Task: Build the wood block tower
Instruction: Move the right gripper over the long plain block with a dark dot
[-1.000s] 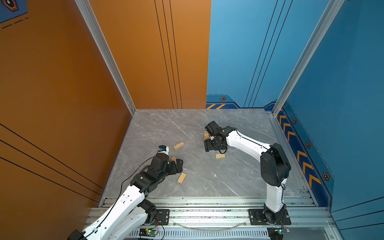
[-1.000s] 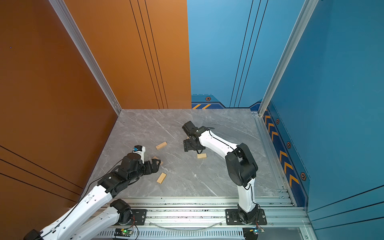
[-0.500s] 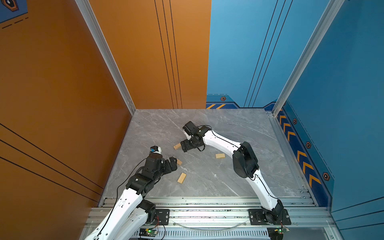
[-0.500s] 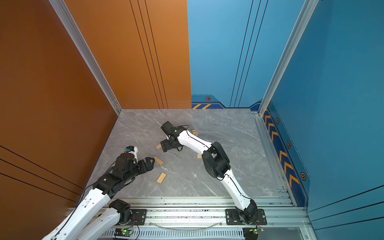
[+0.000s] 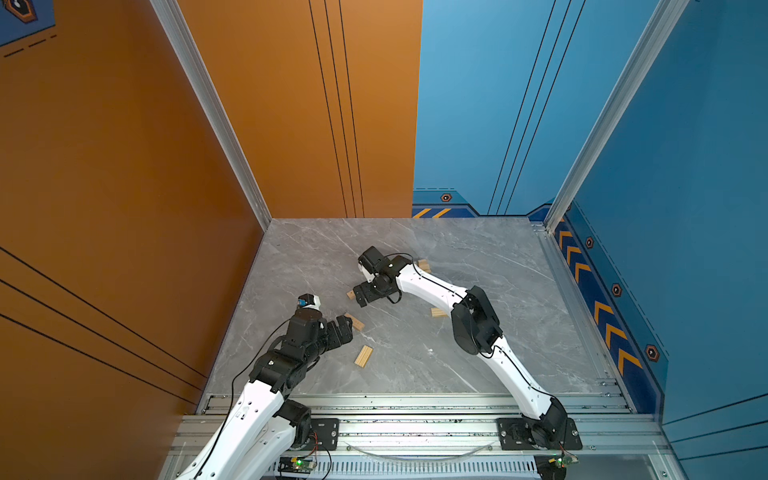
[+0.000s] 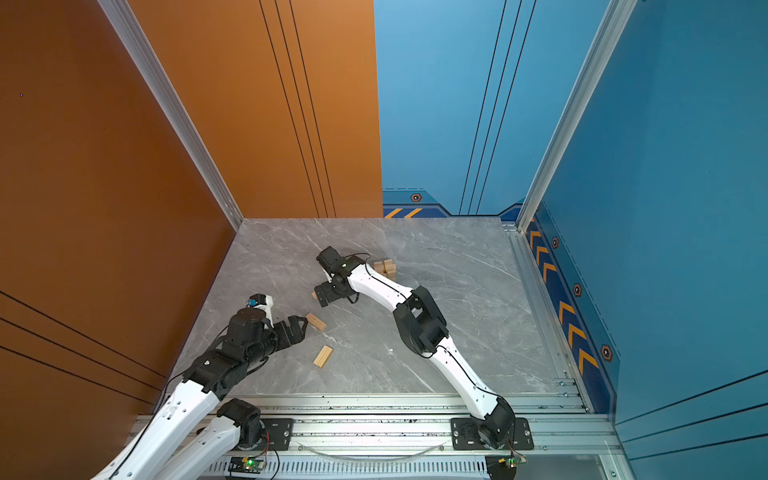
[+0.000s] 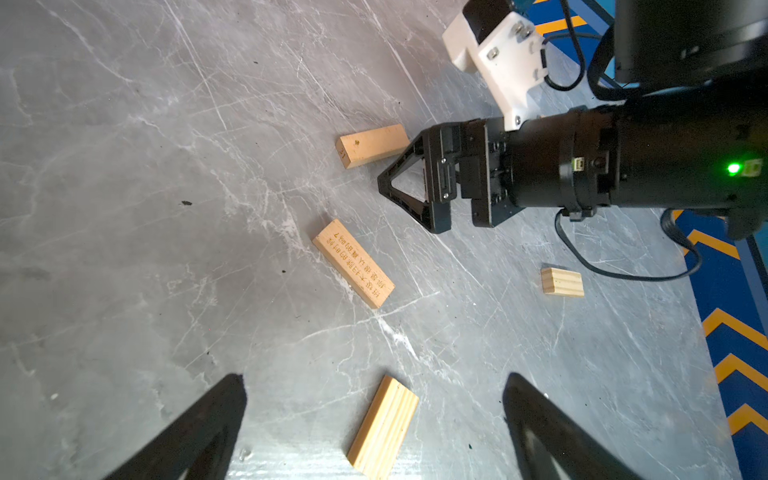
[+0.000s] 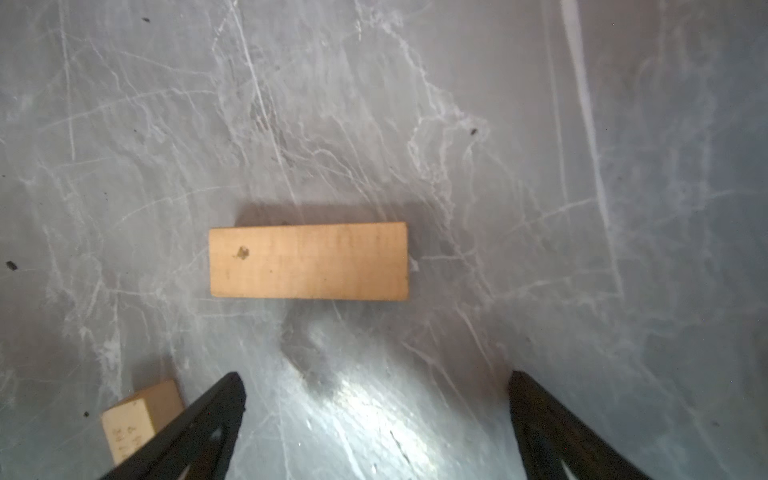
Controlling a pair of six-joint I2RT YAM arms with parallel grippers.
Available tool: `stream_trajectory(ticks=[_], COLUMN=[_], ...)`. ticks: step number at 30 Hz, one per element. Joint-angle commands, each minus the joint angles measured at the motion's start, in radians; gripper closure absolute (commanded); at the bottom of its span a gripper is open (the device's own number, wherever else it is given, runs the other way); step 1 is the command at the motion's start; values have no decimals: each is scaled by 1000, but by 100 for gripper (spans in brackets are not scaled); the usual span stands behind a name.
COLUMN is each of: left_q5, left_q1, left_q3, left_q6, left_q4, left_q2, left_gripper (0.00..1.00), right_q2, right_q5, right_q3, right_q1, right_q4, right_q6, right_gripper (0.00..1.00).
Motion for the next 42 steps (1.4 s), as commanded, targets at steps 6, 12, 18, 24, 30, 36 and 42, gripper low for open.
stream_trajectory(ticks=[6,12,18,24,30,36,42], left_q5=[28,22,18,15,21,20,18], left_q1=[22,28,30,31,33,33,34], left_q3=[-17,-12,-16,-19,-17,-21,-21], left_q6=[3,1,0,0,-1,-3,-1], left_q4=[4,-12,-18,-20,-21,-25,-26], left_q2=[-1,-11,-20,-24,-30,-40,-46], left_gripper=[2,2,2,2,2,2,2], right_q2=[82,123,154,178,191,201,203], right_q5=[20,16,56,82,98,113,133], right_q3=[106,161,184,193,200,199,199], right_q1=[22,29,39,51,55,59,60], right_q4=[8,9,24,40,40,38,20], right_q6=[-29,-19,-12,-13,-19,-21,-28], right_gripper=[0,0,0,1,6,9,8])
